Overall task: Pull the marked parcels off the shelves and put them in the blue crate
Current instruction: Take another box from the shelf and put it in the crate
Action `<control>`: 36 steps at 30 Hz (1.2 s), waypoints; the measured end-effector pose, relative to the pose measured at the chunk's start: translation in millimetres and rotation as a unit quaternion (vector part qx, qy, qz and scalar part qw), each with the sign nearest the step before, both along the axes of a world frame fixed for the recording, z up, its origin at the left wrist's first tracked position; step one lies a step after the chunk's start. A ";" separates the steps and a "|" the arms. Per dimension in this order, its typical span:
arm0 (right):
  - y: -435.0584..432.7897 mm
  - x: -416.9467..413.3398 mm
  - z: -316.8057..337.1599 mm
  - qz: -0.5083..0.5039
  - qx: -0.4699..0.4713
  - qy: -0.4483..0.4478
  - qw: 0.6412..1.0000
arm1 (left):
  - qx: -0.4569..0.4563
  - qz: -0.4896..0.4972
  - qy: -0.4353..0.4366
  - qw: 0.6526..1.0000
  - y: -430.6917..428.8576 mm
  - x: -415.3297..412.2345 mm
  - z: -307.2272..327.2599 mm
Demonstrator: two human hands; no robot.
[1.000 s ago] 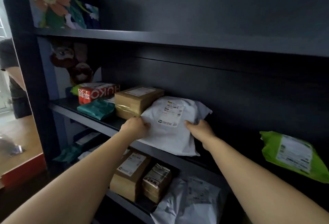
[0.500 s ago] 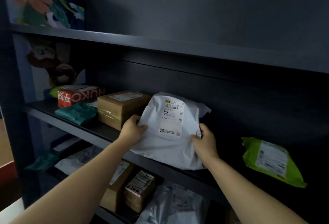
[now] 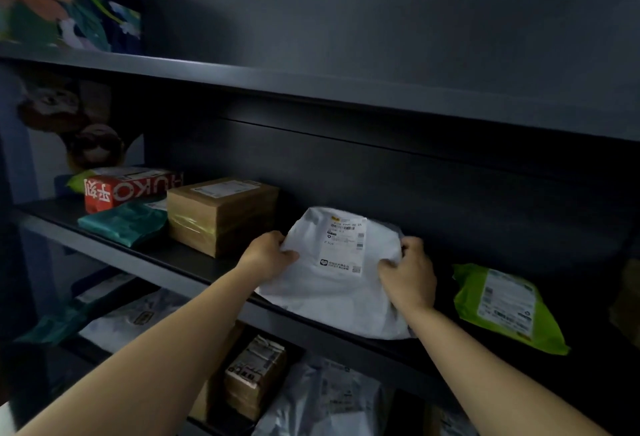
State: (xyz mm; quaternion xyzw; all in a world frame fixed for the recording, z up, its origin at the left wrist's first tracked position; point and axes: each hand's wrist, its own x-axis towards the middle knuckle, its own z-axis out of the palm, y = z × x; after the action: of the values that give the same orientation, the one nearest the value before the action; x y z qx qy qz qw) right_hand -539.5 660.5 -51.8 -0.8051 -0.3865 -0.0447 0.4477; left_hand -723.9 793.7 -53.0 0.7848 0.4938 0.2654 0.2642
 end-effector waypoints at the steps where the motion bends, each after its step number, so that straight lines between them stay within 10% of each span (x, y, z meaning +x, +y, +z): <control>1: 4.4 -4.4 5.0 -0.027 -0.005 -0.046 0.999 | 0.018 -0.009 0.034 0.999 4.9 -3.4 2.4; 5: 33.8 -42.9 37.1 0.018 -0.008 -0.136 0.991 | 0.171 -0.016 0.077 0.982 26.5 -29.3 29.3; 10: 98.4 -109.7 52.9 0.163 -0.036 0.009 0.986 | 0.306 0.019 0.112 0.945 75.6 -89.1 69.8; 18: 163.3 -182.5 40.0 0.203 -0.095 0.185 0.957 | 0.129 0.031 0.151 0.980 159.4 -153.0 58.4; 29: 166.4 -213.1 34.6 0.158 -0.022 0.327 0.932 | -0.152 -0.027 -0.103 0.983 168.3 -167.3 45.3; 36: 122.4 -223.3 32.1 0.169 0.032 0.299 0.939 | -0.142 -0.087 -0.164 0.972 117.1 -182.1 41.4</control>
State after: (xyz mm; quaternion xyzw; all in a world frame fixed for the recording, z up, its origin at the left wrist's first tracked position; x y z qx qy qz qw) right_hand -762.8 783.0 -19.6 -0.6893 -0.3636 0.2616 0.5693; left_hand -906.0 910.8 -11.6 0.7251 0.4061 0.2936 0.4723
